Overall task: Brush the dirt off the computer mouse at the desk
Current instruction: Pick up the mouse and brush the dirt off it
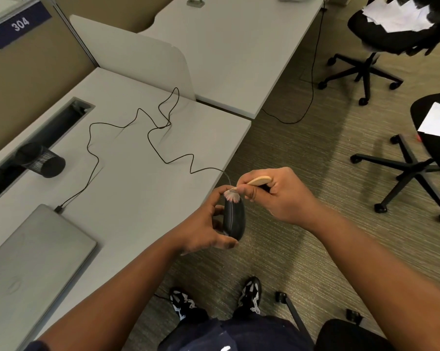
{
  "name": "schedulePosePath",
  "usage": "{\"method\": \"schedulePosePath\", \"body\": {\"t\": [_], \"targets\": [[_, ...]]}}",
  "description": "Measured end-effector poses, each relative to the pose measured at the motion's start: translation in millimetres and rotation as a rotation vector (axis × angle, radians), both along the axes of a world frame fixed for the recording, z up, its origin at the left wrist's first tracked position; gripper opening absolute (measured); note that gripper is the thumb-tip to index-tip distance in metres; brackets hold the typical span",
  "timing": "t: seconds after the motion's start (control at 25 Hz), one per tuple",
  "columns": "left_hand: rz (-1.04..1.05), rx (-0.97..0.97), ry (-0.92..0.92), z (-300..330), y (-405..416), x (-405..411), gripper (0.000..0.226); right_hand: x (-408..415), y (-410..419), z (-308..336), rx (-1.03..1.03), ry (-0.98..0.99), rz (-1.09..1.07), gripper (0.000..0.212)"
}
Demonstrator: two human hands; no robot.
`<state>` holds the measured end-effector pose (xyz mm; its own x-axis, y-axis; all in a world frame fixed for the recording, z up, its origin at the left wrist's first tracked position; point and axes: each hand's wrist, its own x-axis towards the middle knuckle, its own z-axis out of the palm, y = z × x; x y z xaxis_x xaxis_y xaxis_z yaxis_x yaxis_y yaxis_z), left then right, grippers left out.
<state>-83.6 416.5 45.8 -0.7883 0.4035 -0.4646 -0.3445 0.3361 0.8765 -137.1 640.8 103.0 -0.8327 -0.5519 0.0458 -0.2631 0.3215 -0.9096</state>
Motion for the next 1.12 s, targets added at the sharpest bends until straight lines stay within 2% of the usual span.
{"method": "schedulePosePath", "body": {"t": [0.2,0.36,0.4,0.52,0.64,0.76,0.88,1.12], "targets": [[0.028,-0.002,-0.023,-1,-1,-1,0.120,0,-5,-9,0.044,0.157,-0.025,0.016],[0.063,0.011,-0.027,0,-2,-4,0.124,2,-5,-14,-0.036,0.255,-0.122,0.016],[0.069,0.021,-0.030,0,-3,-4,0.124,2,-4,-14,-0.080,0.225,-0.139,0.016],[0.063,0.040,-0.027,-1,-4,-4,0.119,0,1,-7,-0.214,-0.028,-0.111,0.015],[0.066,0.053,-0.035,-3,-2,-5,0.117,-2,5,4,-0.106,-0.150,0.039,0.006],[0.056,0.043,-0.027,-6,-2,-6,0.118,1,1,8,0.001,-0.214,0.129,0.012],[0.030,0.018,-0.010,-4,0,-5,0.118,2,-2,5,0.040,-0.188,0.026,0.013],[0.014,0.015,-0.017,-1,0,-2,0.117,-2,-1,-4,0.023,0.012,-0.173,0.011]]}}
